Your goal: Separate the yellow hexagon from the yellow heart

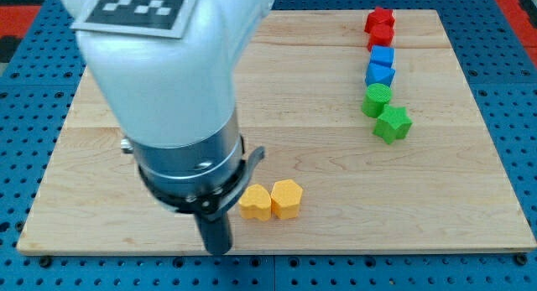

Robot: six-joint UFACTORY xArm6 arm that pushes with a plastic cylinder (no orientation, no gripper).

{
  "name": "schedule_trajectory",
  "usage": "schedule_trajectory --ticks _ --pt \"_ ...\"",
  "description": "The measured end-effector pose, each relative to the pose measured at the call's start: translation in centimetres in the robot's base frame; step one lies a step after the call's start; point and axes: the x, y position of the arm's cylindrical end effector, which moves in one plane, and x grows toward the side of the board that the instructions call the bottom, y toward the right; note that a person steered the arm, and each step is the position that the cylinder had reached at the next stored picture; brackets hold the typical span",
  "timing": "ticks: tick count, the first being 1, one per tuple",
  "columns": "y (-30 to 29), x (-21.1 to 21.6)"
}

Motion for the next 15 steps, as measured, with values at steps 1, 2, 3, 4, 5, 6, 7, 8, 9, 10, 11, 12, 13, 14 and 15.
schedule_trajectory --ticks 1,2,3,4,5,6,7,8,9,10,11,12,13,14,15 --pt "3.2 -1.7" --pt "5.1 -3.3" --pt "7.1 -4.4" --pt "10.1 -4.5" --pt "10.9 -5.1" --pt "9.7 -5.1" --pt "8.4 -5.1" --pt "8.4 -5.6" --pt "8.6 -7.6" --pt "10.6 -8.9" --pt "12.8 -8.6" --pt "14.2 -7.6" --pt "14.5 -5.9" --pt "15.6 -4.7" --pt "17.8 -5.4"
